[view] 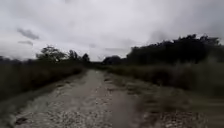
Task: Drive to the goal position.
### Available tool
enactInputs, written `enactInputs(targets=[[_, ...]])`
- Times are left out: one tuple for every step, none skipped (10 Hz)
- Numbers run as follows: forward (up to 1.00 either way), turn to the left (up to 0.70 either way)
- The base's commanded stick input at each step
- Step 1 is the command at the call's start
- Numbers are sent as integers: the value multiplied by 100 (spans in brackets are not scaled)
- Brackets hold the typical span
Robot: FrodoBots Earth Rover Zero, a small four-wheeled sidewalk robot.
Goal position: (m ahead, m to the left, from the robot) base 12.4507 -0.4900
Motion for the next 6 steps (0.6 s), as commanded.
enactInputs(targets=[[70,0],[70,0],[70,0],[70,0],[70,0],[70,0]])
